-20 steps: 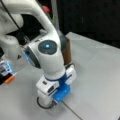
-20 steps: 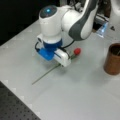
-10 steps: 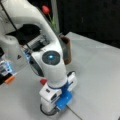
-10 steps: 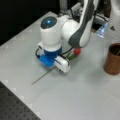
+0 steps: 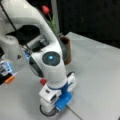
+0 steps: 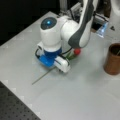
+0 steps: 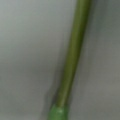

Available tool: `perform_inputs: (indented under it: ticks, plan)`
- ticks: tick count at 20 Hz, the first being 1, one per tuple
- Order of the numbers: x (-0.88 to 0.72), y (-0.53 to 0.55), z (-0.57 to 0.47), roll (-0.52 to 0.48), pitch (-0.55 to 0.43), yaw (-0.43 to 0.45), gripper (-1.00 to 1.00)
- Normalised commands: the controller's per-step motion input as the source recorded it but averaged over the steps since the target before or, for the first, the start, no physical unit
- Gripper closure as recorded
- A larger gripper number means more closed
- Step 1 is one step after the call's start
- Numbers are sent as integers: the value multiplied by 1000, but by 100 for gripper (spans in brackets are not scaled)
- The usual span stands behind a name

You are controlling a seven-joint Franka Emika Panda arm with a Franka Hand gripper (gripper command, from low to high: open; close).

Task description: Flower insertion into a vase

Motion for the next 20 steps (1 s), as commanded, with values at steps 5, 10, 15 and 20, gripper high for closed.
perform_inputs:
  ticks: [5,10,15,20]
  plan:
    - [255,84,-238,-183,22,96,100]
    - [261,117,-278,-177,49,98,100]
    - [241,172,-285,-175,81,98,100]
    - [216,231,-260,-176,105,87,100]
